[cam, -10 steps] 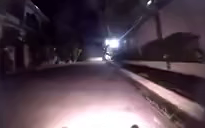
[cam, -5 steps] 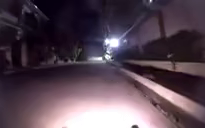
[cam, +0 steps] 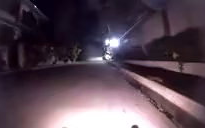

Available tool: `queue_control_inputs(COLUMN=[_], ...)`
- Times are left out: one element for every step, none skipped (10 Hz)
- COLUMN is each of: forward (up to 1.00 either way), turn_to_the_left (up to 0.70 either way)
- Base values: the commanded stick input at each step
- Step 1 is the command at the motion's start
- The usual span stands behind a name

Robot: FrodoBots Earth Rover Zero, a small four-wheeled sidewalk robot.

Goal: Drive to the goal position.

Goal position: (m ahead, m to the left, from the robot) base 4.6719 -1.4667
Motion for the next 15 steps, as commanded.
queue_control_inputs(forward=[0.70, 0.70, 0.70, 0.70, 0.70, 0.70, 0.70, 0.70, 0.70, 0.70, 0.70, 0.70, 0.70, 0.70, 0.70], turn_to_the_left=[0.00, 0.00, 0.00, 0.00, 0.00, 0.00, 0.00, 0.00, 0.00, 0.00, 0.00, 0.00, 0.00, 0.00, 0.00])
